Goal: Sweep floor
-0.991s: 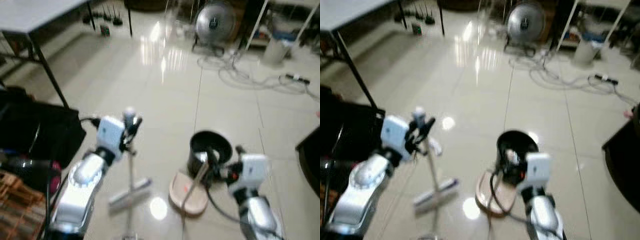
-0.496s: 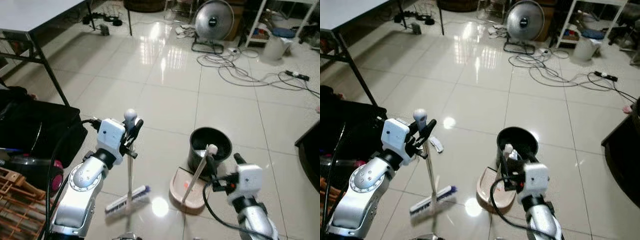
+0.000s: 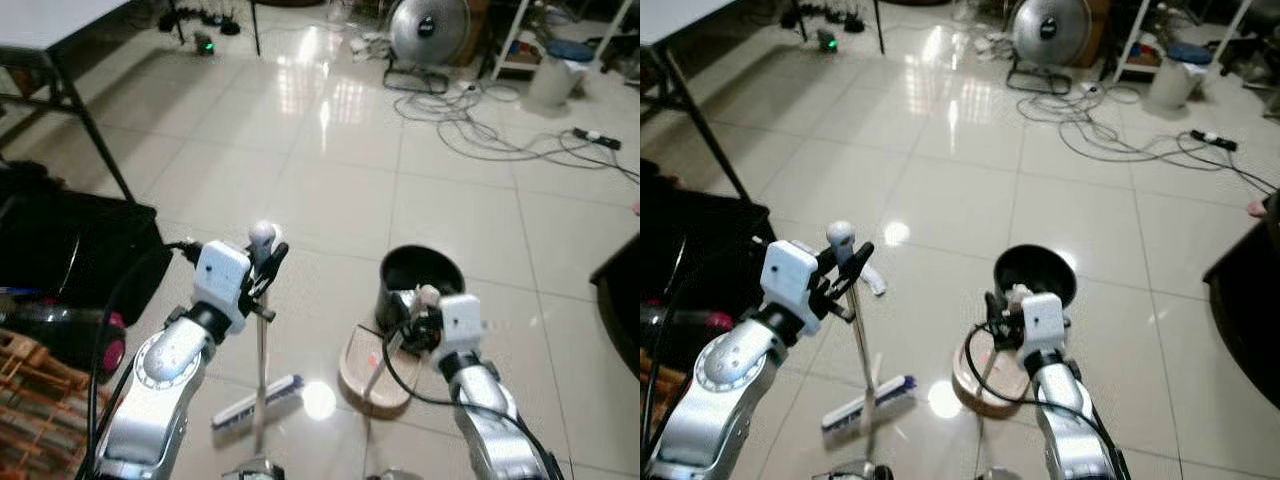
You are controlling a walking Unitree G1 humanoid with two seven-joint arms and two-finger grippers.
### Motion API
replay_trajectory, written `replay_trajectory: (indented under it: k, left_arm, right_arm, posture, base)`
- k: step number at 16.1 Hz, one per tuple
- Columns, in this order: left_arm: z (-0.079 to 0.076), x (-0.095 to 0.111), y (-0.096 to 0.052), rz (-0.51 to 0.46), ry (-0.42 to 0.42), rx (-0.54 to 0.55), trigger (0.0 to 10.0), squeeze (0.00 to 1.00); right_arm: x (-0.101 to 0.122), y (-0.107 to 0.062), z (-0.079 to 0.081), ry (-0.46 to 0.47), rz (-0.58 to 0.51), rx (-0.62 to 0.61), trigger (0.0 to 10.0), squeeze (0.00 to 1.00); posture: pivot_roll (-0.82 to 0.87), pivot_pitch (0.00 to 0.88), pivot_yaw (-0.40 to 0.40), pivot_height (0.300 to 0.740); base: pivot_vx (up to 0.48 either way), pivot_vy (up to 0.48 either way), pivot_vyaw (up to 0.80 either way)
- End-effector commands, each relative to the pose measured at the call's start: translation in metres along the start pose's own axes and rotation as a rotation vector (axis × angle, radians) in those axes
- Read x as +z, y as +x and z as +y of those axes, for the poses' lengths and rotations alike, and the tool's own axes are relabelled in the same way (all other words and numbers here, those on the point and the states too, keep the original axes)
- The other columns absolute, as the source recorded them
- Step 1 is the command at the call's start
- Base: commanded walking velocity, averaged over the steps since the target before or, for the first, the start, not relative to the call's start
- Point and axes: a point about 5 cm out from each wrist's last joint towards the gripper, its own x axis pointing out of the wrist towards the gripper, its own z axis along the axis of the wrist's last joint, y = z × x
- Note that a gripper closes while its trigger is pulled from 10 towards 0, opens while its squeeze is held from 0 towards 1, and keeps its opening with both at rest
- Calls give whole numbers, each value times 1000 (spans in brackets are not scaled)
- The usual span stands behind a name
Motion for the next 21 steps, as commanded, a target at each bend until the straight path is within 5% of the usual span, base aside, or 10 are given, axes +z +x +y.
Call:
replay_trajectory:
  k: [1,6,21]
  left_arm:
    - [3,8,-4,-20,23,10,10000,0]
    - [4,9,-12,-3,31,10,10000,0]
    - [2,15,-8,-22,37,-14,10000,0]
  right_arm:
    - [-2,2,-2,-10,6,-2,10000,0]
    - [-2,20,-11,-13,9,-89,10000,0]
    - [-10,10,1,-61,-54,-89,10000,0]
  posture:
    - [126,147,2,740]
    - [151,157,5,740]
    - [143,120,15,740]
  base:
    - [0,0,0]
    - [0,0,0]
    - [0,0,0]
